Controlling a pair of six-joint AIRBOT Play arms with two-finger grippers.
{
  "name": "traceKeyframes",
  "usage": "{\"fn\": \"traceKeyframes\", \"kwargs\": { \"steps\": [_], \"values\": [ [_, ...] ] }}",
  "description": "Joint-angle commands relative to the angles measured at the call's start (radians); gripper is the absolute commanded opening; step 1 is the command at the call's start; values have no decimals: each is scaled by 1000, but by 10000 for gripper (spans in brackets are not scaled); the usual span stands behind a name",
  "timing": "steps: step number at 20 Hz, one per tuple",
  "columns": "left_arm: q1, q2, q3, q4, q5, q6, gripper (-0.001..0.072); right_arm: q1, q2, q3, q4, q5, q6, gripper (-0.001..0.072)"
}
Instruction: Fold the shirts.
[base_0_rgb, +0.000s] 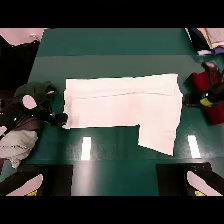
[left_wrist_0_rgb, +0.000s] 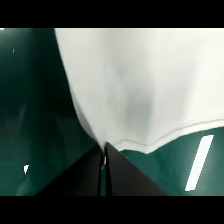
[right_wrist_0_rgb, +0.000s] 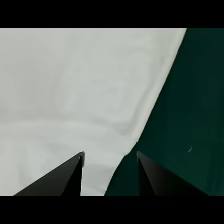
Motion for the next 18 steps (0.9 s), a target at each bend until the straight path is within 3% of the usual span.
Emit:
{"fn": "traceKeyframes", "kwargs": {
  "steps": [1,4,13,14,16,17,18],
  "values": [
    [1,51,20,-2,-13,21,33,-75,2,-144,17,58,0,387],
    [1,77,21,-3,-14,21,33,-110,2,-280,174,71,-43,387],
    [1,76,21,-3,-29,27,33,-93,2,-462,217,-47,-45,387],
    [1,76,21,-3,-29,27,33,-94,2,-468,240,-69,-46,355],
    [1,76,21,-2,-38,28,33,-93,2,-462,248,-79,-74,87],
    [1,77,21,-2,-45,30,33,-94,3,-452,248,-69,-92,23],
    [1,81,21,-1,-58,48,33,-94,10,-436,245,-48,-100,22]
  ]
}}
